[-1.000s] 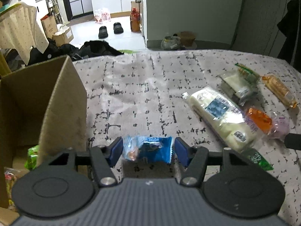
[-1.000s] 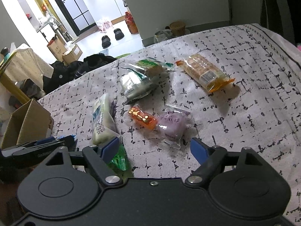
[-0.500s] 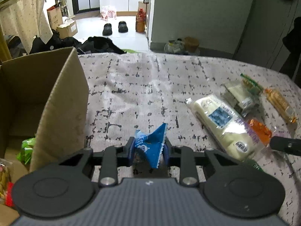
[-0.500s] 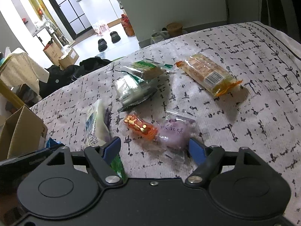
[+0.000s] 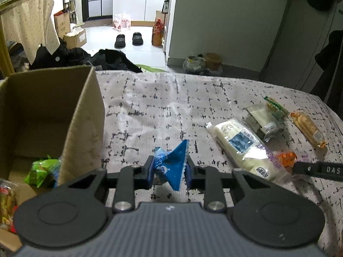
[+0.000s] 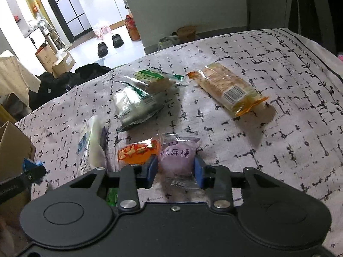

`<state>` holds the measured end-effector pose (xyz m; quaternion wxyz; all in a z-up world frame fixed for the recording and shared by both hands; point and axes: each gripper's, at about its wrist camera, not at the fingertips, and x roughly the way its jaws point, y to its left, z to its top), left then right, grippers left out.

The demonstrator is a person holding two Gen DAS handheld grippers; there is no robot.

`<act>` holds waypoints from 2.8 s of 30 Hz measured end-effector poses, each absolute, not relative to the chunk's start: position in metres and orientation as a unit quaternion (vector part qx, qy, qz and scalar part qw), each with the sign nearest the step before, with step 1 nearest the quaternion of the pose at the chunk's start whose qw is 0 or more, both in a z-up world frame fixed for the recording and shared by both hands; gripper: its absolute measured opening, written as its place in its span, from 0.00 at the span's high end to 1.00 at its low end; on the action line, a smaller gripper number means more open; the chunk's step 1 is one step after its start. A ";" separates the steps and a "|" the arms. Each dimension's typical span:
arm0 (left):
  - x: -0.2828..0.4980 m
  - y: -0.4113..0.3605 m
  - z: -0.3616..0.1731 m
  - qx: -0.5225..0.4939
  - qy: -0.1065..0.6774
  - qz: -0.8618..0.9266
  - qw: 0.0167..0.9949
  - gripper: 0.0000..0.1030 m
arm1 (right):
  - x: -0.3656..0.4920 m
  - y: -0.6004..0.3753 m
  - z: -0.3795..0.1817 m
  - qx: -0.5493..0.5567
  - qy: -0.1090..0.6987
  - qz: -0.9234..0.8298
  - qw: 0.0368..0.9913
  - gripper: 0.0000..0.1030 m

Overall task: Organize snacks
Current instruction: 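Grasp the purple wrapped candy with the right gripper, then carry both candies over the cardboard box and open both grippers to drop them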

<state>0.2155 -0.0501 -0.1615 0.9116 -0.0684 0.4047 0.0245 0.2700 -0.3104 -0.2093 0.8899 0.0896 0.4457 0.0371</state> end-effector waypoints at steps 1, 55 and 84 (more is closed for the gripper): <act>0.214 -0.049 -0.160 -0.070 0.402 0.024 0.912 0.74 | 0.267 -0.312 -0.208 0.092 0.445 0.036 0.890 0.67; 0.143 0.047 -0.068 -0.114 0.319 0.058 0.939 0.74 | 0.206 -0.193 -0.115 0.095 0.353 0.192 0.911 0.70; 0.123 0.108 -0.083 -0.180 0.325 0.132 0.919 0.69 | 0.203 -0.077 -0.126 0.045 0.367 0.305 0.878 0.70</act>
